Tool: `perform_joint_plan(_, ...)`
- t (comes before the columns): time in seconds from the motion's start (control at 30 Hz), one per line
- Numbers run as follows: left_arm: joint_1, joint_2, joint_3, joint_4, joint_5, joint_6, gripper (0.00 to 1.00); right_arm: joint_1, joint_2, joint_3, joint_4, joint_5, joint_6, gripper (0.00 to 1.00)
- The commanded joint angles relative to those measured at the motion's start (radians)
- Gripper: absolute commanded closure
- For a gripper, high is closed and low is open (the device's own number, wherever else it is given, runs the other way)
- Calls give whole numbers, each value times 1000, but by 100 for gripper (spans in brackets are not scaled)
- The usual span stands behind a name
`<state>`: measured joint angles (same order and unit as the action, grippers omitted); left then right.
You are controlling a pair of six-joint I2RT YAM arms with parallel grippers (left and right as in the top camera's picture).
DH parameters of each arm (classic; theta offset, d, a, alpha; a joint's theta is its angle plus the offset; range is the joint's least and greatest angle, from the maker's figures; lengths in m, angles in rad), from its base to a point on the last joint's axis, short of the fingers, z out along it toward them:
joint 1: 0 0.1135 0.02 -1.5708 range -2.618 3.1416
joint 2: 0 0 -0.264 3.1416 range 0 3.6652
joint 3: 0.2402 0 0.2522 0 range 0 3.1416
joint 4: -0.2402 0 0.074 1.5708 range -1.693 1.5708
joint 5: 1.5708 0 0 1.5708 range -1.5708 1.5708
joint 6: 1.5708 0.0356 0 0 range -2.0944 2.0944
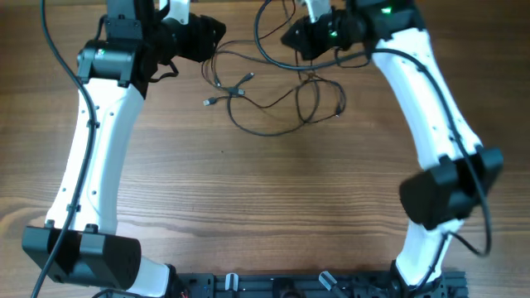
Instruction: Untangle cables
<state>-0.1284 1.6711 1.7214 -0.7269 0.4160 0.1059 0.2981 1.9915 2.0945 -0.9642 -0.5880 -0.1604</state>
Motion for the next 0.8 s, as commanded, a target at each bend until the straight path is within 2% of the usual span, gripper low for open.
perform_joint_plan(0.0, -13, 11, 5, -1, 13, -6, 46, 3, -118, 34, 6, 48, 12, 96)
perform_joint_plan(0.27, -53, 11, 4, -6, 13, -6, 45, 3, -255, 34, 44, 98, 30, 96)
perform_joint_plan(0.57, -101, 40, -3, -4, 13, -6, 43, 3, -310, 37, 103, 141, 45, 96)
perform_joint_plan(0.77, -133, 97, -3, -4, 13, -6, 43, 3, -314, 143, 104, 209, 64, 96)
